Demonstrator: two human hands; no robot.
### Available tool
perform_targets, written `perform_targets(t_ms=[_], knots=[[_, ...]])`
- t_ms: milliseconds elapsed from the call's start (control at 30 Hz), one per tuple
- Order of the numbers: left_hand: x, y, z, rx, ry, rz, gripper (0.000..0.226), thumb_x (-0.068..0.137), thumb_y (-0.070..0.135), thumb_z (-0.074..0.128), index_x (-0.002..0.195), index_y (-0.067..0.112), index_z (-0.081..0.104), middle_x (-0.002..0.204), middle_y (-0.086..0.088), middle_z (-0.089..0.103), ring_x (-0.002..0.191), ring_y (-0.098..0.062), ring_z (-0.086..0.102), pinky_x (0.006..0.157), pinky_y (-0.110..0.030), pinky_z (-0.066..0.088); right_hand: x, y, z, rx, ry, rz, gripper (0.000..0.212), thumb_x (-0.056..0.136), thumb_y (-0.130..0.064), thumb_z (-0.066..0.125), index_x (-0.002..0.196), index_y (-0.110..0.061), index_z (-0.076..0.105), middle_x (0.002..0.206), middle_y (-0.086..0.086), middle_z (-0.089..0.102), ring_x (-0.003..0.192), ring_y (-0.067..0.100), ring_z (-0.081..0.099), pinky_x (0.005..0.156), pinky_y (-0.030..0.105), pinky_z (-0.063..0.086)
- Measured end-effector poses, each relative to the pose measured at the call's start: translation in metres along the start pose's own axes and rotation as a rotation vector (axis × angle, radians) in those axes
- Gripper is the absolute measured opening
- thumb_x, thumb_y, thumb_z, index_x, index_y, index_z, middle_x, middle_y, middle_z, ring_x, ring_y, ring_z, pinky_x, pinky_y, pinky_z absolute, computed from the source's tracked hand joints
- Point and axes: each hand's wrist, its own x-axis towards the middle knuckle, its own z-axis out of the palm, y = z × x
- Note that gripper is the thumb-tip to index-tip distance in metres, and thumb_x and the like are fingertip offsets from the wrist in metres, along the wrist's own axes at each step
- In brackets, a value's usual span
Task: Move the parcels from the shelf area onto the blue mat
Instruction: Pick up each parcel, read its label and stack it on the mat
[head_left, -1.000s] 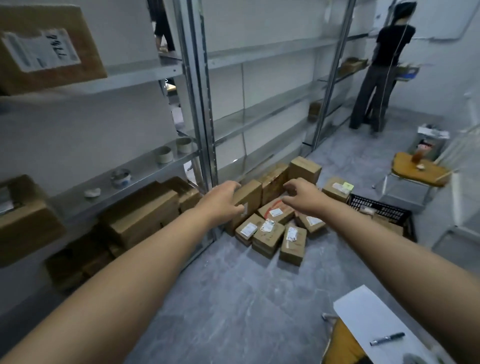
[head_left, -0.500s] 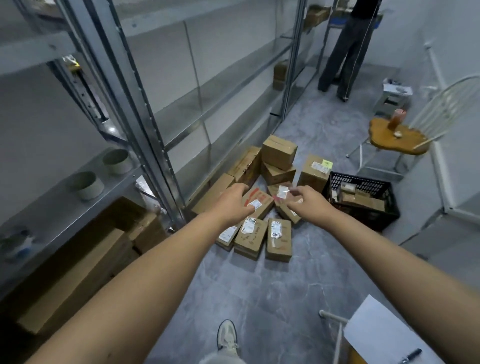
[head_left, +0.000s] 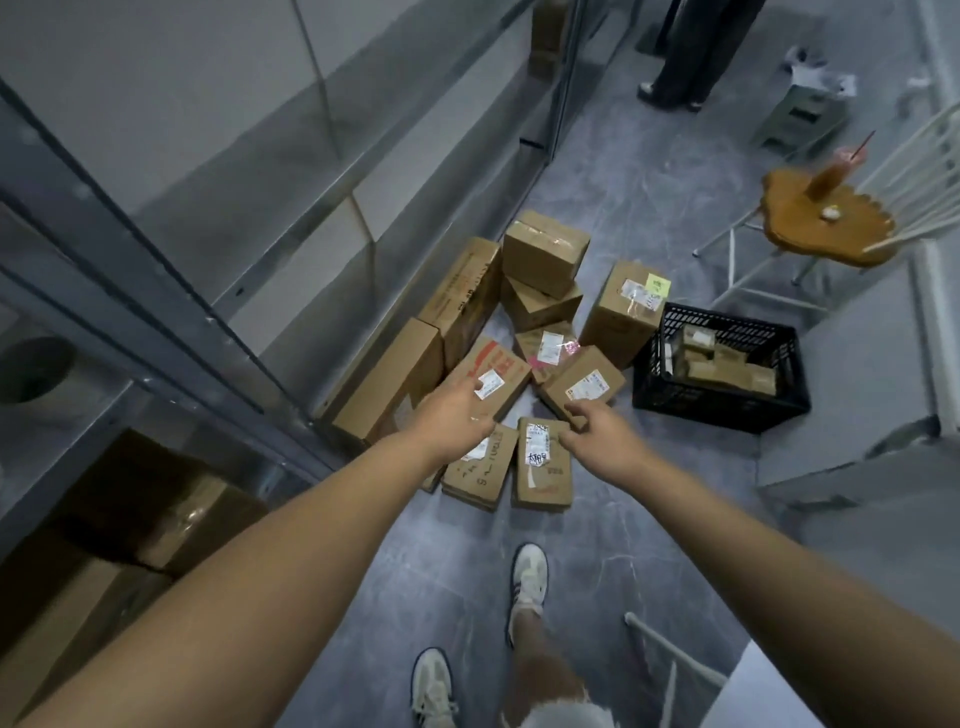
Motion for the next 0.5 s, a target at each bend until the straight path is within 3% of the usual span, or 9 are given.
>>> perform_targets(t_ms=[167,267,367,500], knots=[[0.083,-0.037,0.025,0.024,-0.034,-0.118,0.062,0.090,0.037,0.062,0.144,0.016,0.042,0.146,-0.006,0.045,0.129,-0.024,0.047,0.106,-0.034,0.040,0.102,0.019,0.012,0.015,-0.123,0.058,0.049,0.092,-0.021,0.055,0.139,-0.010,0.046,0.140,0.011,0.051,0.126,0.027,0.050,0.105,0.042,0.043],[0.145,-0.062,0.050,0.005,-0.046,-0.154,0.062,0.090,0.036,0.063,0.144,0.015,0.042,0.145,-0.005,0.046,0.128,-0.022,0.047,0.101,-0.029,0.038,0.172,0.037,0.031,-0.031,-0.143,0.051,0.056,0.092,-0.017,0.056,0.145,-0.012,0.040,0.147,0.010,0.043,0.132,0.026,0.043,0.105,0.035,0.039],[0.213,-0.093,0.081,-0.033,-0.017,-0.191,0.062,0.089,0.037,0.064,0.143,0.016,0.043,0.144,-0.003,0.049,0.124,-0.019,0.050,0.088,-0.019,0.032,0.244,0.061,0.065,-0.003,-0.171,0.058,0.056,0.092,-0.019,0.054,0.145,-0.011,0.039,0.144,0.011,0.046,0.126,0.026,0.049,0.100,0.035,0.043],[0.281,-0.152,0.144,-0.170,0.044,-0.279,0.054,0.089,0.030,0.065,0.138,0.013,0.049,0.139,-0.007,0.050,0.121,-0.022,0.051,0.086,-0.020,0.032,0.320,0.111,0.142,0.026,-0.228,0.119,0.053,0.094,-0.018,0.048,0.145,-0.007,0.038,0.143,0.012,0.047,0.130,0.028,0.045,0.103,0.034,0.040]])
